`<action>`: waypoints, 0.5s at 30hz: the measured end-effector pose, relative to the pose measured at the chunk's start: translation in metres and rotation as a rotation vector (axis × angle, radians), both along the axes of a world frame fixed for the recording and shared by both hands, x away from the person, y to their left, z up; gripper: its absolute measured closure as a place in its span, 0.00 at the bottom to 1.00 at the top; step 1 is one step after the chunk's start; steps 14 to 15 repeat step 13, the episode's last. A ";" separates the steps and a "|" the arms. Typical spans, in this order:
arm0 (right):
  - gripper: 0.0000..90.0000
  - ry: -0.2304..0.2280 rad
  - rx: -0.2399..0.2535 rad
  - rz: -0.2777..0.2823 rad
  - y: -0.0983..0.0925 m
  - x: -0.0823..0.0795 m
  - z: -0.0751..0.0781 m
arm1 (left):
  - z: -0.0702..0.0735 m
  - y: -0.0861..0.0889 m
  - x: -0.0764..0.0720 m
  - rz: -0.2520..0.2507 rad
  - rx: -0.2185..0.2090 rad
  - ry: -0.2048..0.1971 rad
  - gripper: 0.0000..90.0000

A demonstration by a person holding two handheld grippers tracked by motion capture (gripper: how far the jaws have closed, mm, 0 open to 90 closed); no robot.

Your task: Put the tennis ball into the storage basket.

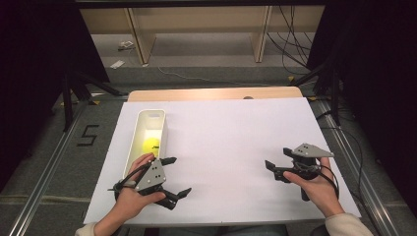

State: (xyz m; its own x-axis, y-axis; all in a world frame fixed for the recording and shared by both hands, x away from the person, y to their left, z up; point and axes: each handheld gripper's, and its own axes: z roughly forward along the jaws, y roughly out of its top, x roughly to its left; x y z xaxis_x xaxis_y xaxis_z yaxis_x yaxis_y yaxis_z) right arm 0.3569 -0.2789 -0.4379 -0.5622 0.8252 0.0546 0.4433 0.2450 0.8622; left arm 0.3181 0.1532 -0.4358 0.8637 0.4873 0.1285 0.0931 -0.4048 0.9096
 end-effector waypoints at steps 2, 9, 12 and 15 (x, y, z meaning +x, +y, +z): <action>0.18 -0.003 0.006 0.001 0.000 -0.001 0.001 | 0.000 0.000 0.000 -0.001 0.001 -0.001 0.00; 0.18 0.001 0.009 0.003 0.001 0.000 -0.001 | 0.002 0.001 0.000 0.000 -0.007 -0.007 0.00; 0.18 0.002 0.016 -0.004 0.000 0.000 -0.002 | 0.001 0.001 0.000 0.002 -0.006 -0.005 0.00; 0.18 0.005 0.017 -0.002 0.000 0.001 -0.002 | 0.001 0.000 0.000 0.001 -0.006 -0.004 0.00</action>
